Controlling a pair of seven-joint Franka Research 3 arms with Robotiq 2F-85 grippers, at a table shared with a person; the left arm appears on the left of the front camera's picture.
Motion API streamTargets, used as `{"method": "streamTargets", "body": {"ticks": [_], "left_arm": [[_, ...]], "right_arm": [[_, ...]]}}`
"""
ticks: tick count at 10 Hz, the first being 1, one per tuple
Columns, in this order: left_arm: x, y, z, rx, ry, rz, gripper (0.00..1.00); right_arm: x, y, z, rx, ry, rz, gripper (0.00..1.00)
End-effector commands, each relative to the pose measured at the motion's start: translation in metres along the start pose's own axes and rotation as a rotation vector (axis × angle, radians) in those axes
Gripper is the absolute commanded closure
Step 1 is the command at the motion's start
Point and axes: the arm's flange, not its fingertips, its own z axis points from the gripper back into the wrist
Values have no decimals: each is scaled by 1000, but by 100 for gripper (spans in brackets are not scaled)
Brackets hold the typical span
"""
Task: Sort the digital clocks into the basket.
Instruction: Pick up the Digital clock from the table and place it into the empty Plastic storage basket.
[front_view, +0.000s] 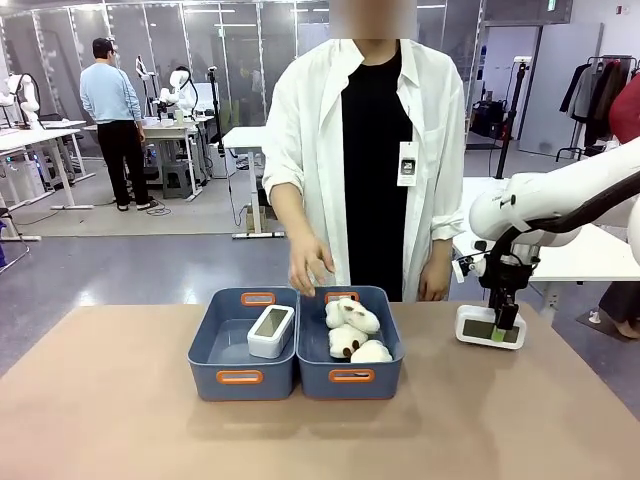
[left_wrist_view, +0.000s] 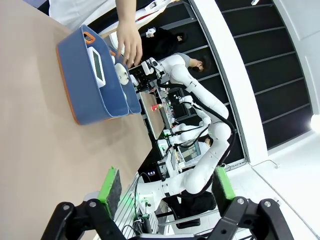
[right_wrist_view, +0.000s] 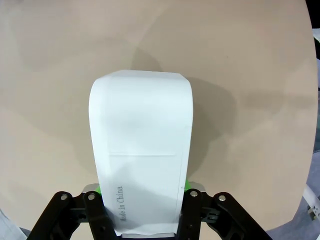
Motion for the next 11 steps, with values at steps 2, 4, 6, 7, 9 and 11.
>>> {"method": "streamTargets", "body": {"ticks": [2,4,6,7,9,11], "left_arm": [[-4,-4,0,2,6,0,7],[-4,-4,0,2,6,0,7],[-4,-4,0,2,6,0,7],[-4,-4,0,2,6,0,7],[-4,-4,0,2,6,0,7],[-4,-4,0,2,6,0,7]], "right_arm": [[-6,38,39,20,-71,-21,97],[10,72,57,-5,-59,-58,97],[15,78,64,-18,-57,-73,97],[17,80,64,-22,-62,-75,97],[18,77,71,-6,-50,-39,97],[18,77,71,-6,-50,-39,97]]}}
